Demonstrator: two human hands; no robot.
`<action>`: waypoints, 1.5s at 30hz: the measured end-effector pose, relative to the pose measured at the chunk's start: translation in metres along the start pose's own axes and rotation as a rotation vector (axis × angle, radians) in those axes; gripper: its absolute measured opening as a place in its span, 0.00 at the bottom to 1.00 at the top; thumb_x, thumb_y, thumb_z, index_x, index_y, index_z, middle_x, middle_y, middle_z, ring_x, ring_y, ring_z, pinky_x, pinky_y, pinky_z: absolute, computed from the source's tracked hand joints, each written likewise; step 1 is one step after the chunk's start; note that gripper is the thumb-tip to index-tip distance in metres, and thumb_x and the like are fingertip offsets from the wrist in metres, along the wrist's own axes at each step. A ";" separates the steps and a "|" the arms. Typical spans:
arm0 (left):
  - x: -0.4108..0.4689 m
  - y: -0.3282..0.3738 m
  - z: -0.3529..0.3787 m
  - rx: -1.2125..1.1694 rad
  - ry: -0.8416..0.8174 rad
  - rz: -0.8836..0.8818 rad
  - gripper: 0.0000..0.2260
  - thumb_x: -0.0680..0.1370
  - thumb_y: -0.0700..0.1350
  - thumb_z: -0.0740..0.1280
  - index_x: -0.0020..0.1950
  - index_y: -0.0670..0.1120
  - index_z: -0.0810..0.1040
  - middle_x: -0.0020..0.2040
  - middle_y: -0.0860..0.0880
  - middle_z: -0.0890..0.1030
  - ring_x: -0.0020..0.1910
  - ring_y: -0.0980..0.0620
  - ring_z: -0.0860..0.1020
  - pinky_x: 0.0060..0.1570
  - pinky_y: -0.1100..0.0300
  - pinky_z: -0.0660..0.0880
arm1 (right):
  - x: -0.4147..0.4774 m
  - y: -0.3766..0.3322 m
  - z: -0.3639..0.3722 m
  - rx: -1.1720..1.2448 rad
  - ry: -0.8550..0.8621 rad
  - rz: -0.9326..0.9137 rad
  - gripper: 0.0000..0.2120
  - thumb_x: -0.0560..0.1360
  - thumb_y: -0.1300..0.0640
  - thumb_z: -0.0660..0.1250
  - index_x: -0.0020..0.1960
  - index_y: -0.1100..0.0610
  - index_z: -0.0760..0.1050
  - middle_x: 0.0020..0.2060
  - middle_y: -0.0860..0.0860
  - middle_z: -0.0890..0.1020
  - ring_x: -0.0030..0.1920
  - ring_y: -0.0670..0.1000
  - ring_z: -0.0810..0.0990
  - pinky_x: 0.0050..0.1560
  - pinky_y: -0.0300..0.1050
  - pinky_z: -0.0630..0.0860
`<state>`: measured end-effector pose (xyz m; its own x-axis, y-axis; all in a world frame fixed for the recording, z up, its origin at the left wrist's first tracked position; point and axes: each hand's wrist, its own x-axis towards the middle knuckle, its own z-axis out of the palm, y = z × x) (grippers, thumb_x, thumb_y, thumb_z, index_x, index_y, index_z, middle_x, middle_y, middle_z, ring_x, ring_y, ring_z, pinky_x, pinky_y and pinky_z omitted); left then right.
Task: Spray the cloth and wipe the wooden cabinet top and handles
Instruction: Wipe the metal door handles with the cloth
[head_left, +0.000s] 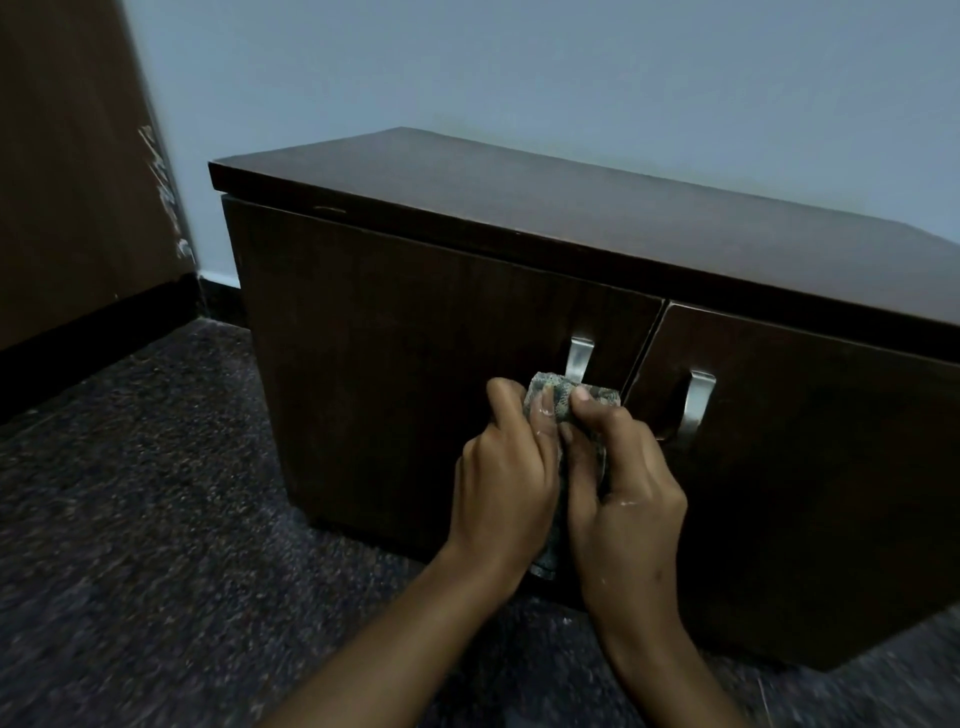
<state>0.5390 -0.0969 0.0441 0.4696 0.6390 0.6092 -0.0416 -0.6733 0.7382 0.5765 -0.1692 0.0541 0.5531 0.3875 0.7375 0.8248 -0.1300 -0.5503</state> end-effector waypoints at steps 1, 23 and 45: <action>-0.001 -0.001 0.001 -0.007 -0.003 -0.004 0.12 0.78 0.59 0.46 0.46 0.53 0.61 0.31 0.52 0.76 0.30 0.55 0.77 0.21 0.60 0.71 | -0.001 0.000 0.001 0.004 0.004 -0.001 0.13 0.74 0.63 0.63 0.58 0.63 0.76 0.48 0.54 0.79 0.53 0.36 0.72 0.52 0.17 0.65; -0.018 -0.018 0.006 0.162 -0.155 -0.194 0.07 0.81 0.53 0.50 0.44 0.53 0.59 0.30 0.55 0.73 0.25 0.60 0.71 0.21 0.66 0.65 | -0.015 0.014 0.003 0.148 -0.185 0.264 0.11 0.76 0.65 0.65 0.49 0.49 0.75 0.46 0.43 0.80 0.48 0.31 0.76 0.43 0.20 0.70; 0.015 0.018 -0.010 0.016 0.010 -0.071 0.06 0.82 0.50 0.53 0.45 0.52 0.61 0.31 0.54 0.74 0.29 0.57 0.76 0.23 0.61 0.69 | 0.022 -0.014 -0.011 0.046 -0.070 0.051 0.14 0.77 0.65 0.64 0.60 0.54 0.75 0.48 0.49 0.78 0.46 0.35 0.75 0.47 0.20 0.68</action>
<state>0.5368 -0.0961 0.0693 0.4620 0.6890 0.5584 0.0053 -0.6318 0.7751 0.5784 -0.1692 0.0824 0.5838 0.4441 0.6797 0.7885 -0.1103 -0.6051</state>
